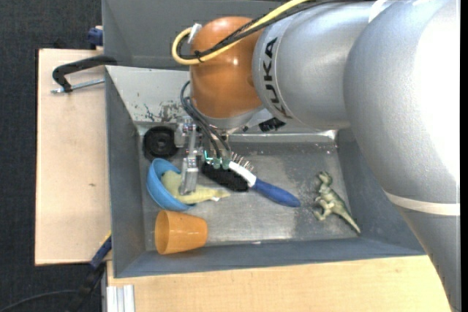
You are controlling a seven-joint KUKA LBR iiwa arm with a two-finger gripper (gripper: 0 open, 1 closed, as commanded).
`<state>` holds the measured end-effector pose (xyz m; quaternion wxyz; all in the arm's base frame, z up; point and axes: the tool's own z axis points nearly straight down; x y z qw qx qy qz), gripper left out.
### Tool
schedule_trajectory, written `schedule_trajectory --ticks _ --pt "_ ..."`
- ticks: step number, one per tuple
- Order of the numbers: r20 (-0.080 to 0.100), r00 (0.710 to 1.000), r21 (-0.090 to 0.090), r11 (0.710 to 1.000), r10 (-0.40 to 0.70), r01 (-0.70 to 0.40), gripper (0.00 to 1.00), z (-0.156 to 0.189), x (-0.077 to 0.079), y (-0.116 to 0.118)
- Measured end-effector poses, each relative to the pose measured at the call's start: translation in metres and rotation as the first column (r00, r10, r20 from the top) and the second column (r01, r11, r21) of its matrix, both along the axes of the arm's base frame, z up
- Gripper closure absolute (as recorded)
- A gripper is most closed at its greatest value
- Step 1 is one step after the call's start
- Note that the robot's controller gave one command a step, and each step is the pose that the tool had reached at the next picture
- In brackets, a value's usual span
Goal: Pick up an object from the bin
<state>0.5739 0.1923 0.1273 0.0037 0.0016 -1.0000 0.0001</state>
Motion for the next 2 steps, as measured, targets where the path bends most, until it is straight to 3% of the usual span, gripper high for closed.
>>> schedule_trajectory --ticks 1,2 --pt "0.023 0.995 0.002 0.995 0.096 -0.096 0.00 -0.053 -0.014 0.015" --pt "0.008 0.995 0.004 0.995 -0.102 0.102 0.00 -0.056 0.022 -0.011"
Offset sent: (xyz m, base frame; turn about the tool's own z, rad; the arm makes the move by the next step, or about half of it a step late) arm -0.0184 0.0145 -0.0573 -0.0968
